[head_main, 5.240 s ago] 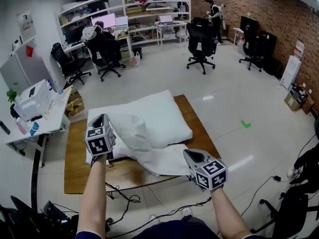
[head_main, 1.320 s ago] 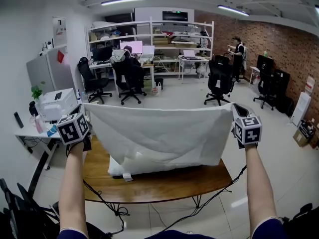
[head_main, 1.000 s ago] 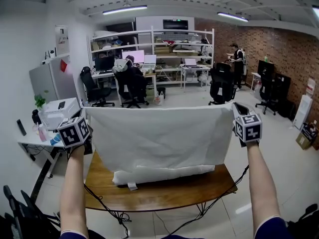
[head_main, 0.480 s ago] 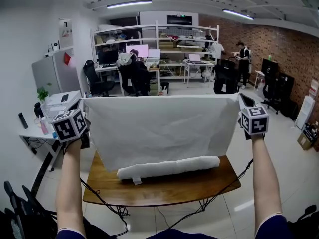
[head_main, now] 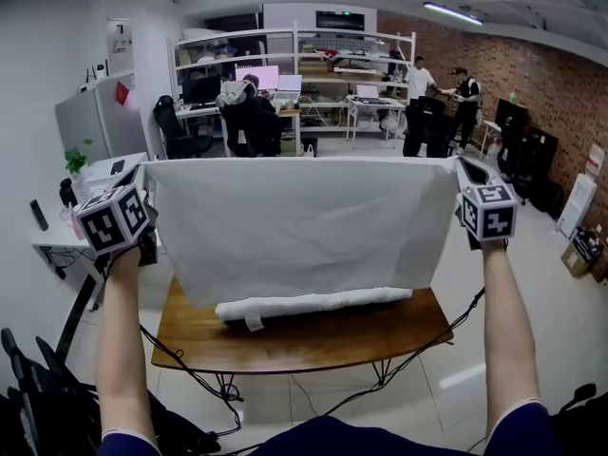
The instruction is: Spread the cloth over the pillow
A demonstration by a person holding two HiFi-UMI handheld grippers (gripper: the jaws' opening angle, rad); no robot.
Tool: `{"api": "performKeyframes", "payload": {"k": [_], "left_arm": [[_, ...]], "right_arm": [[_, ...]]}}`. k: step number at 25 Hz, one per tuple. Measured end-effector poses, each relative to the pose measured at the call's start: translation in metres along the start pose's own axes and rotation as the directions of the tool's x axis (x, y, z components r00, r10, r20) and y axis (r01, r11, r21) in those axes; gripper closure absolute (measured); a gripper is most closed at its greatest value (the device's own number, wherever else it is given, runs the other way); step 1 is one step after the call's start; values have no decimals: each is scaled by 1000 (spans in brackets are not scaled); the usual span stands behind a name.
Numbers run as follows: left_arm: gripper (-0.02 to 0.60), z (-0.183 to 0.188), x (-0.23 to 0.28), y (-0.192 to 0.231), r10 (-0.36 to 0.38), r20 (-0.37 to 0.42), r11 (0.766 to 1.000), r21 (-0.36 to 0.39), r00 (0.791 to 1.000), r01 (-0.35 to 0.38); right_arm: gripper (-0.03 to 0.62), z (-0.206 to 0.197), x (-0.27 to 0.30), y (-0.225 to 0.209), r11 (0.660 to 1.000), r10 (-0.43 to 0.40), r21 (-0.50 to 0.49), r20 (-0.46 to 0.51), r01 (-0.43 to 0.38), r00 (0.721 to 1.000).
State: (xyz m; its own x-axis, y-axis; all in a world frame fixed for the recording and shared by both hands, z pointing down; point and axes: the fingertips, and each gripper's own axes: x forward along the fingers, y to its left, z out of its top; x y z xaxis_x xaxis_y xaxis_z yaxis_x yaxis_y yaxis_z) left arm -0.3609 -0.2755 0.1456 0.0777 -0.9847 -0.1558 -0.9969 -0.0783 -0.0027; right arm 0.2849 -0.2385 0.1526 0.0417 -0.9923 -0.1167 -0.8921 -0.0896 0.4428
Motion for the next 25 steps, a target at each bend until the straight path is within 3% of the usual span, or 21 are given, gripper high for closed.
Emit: {"api": "performKeyframes", "payload": {"k": [9,25], "left_arm": [[568,-29,-9,-1,-8,-53,1000,-5,999,8],[568,-130,4,-2,-29,-217,999,-23,976,24]], "right_arm": [[574,-26,-9,11,1000,13,12,-37,-13,999],[577,-108,-1,48,998,47,43,-168,-40,985]]}}
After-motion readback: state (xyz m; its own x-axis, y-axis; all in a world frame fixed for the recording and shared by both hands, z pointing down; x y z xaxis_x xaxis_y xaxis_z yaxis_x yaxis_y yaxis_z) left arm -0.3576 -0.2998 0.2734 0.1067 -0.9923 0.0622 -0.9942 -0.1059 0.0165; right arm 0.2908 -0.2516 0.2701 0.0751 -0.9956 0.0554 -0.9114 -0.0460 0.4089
